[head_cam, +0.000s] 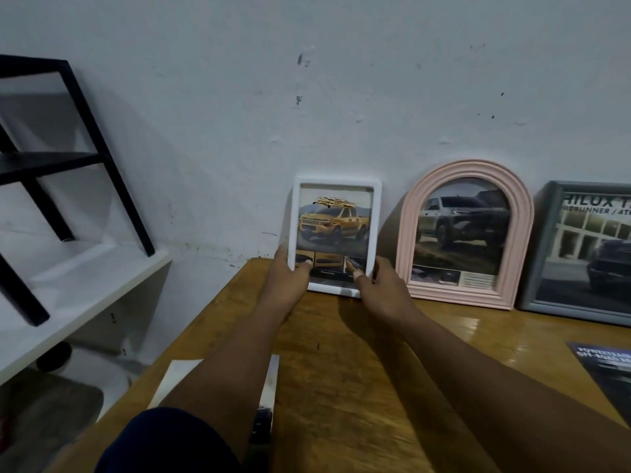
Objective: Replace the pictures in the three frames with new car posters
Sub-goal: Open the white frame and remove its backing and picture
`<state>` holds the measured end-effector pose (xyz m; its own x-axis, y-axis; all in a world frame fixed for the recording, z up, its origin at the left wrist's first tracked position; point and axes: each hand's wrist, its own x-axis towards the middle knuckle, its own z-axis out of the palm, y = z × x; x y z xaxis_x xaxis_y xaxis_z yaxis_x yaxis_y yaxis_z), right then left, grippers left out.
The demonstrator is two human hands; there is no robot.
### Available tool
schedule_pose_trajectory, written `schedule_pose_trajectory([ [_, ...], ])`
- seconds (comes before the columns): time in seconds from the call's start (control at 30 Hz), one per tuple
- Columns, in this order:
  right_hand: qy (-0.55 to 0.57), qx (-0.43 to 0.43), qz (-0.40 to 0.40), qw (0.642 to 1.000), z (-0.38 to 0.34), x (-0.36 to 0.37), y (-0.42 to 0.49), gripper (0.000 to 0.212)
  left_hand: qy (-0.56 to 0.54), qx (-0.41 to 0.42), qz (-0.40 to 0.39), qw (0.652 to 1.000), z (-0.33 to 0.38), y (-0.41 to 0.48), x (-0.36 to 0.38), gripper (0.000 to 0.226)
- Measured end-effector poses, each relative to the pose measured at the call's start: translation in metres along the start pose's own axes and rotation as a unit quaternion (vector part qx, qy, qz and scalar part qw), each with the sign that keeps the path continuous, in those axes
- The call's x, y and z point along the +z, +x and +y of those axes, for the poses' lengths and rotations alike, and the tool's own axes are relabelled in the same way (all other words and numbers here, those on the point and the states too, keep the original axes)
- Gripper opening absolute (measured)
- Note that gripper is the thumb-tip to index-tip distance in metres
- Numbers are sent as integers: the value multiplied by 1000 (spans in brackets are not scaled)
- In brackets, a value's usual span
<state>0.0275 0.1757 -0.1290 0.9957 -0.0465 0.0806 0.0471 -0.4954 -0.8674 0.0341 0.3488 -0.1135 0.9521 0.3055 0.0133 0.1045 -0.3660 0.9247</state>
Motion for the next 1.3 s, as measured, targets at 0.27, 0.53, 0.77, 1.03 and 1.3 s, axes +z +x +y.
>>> schedule_pose_trajectory([
  [0.27, 5, -22, 46, 999, 0, -24, -19, 24, -13, 12, 1, 1000, 4, -25, -9, 55],
  [0.53, -11, -49, 24, 998, -12, -95, -86, 23, 84, 48, -59, 994, 40, -108, -26, 35],
  [0.77, -19, 14, -25, 999, -1, -179, -157, 16, 57, -68, -238, 967, 44, -171, 0, 39],
  [1.03, 13, 108, -35, 993, -3, -255, -194, 29, 102, -108, -374, 915, 62, -225, 49, 64],
  [1.3, 13, 75, -81, 994, -39, -255, -215, 30, 32, -35, -348, 936, 99, -238, 72, 58],
])
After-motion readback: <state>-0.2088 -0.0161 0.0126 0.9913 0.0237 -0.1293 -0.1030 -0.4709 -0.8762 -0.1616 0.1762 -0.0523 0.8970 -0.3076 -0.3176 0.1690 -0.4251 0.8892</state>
